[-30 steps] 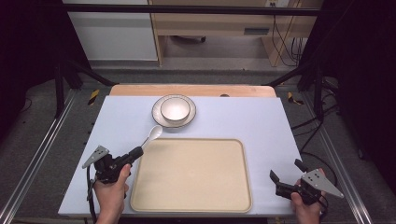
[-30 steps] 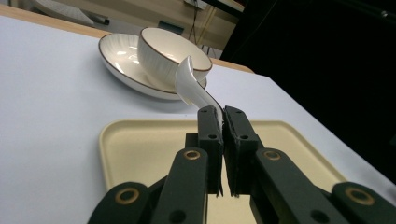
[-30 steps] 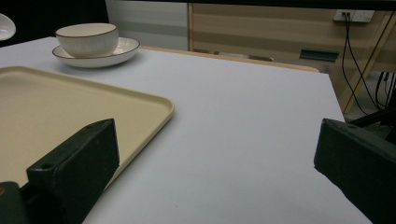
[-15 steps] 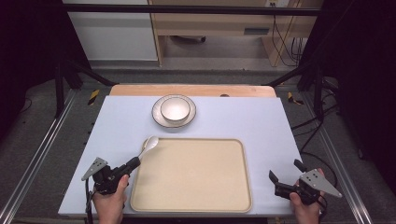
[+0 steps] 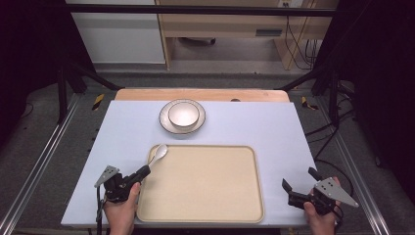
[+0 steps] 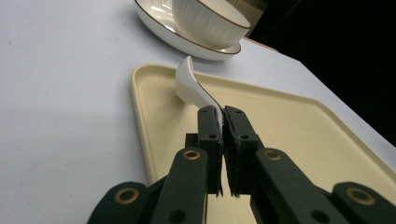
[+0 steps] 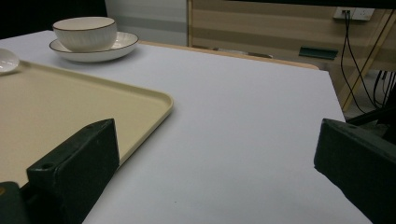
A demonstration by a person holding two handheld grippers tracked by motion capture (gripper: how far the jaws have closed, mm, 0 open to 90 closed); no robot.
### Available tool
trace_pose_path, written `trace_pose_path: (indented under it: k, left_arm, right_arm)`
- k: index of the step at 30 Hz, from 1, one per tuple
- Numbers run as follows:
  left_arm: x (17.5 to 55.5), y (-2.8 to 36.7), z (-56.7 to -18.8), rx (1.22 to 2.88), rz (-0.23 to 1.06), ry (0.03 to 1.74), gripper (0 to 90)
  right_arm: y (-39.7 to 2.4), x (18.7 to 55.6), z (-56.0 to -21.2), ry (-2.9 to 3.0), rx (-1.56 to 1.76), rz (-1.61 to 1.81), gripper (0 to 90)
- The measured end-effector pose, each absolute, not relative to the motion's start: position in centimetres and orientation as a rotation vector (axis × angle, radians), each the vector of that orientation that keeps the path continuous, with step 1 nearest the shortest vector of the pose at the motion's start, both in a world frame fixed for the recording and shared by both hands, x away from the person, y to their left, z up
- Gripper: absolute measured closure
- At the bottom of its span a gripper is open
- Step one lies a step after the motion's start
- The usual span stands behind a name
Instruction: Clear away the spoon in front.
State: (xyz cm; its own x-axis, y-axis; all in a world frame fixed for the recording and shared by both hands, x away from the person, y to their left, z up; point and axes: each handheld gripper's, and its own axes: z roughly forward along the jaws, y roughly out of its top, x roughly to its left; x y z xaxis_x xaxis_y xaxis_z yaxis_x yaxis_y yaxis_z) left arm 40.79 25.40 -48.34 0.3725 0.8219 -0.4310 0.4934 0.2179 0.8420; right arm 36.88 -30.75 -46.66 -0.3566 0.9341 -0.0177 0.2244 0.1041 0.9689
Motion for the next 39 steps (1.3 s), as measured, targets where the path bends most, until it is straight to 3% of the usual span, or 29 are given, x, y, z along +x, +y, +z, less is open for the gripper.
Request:
trace_pose_path:
  k: [7, 12, 22, 32, 35, 39]
  left_arm:
    - [41.0, 25.1, -48.5, 1.468, 0.343, 1.292, 84.7]
    - [41.3, 24.8, -48.5, 1.522, 0.371, 1.315, 63.8]
    - [41.4, 24.8, -48.3, 1.563, 0.418, 1.285, 46.2]
    - [41.0, 25.4, -47.3, 1.562, 0.438, 1.197, 47.9]
    - [40.8, 25.9, -46.6, 1.570, 0.453, 1.167, 37.7]
    - [40.7, 26.5, -45.8, 1.596, 0.472, 1.123, 17.5]
  right_arm:
    - [-30.7, 36.9, -46.7, 1.694, 1.144, 1.292, 0.3]
    - [-30.7, 36.9, -46.6, 1.695, 1.140, 1.291, 0.3]
    - [-30.7, 36.9, -46.7, 1.699, 1.144, 1.294, 0.3]
    - [-30.7, 36.9, -46.6, 1.696, 1.140, 1.297, 0.3]
    - [-30.8, 36.8, -46.6, 1.694, 1.145, 1.302, 0.3]
    - [-30.7, 36.8, -46.6, 1.695, 1.143, 1.301, 0.3]
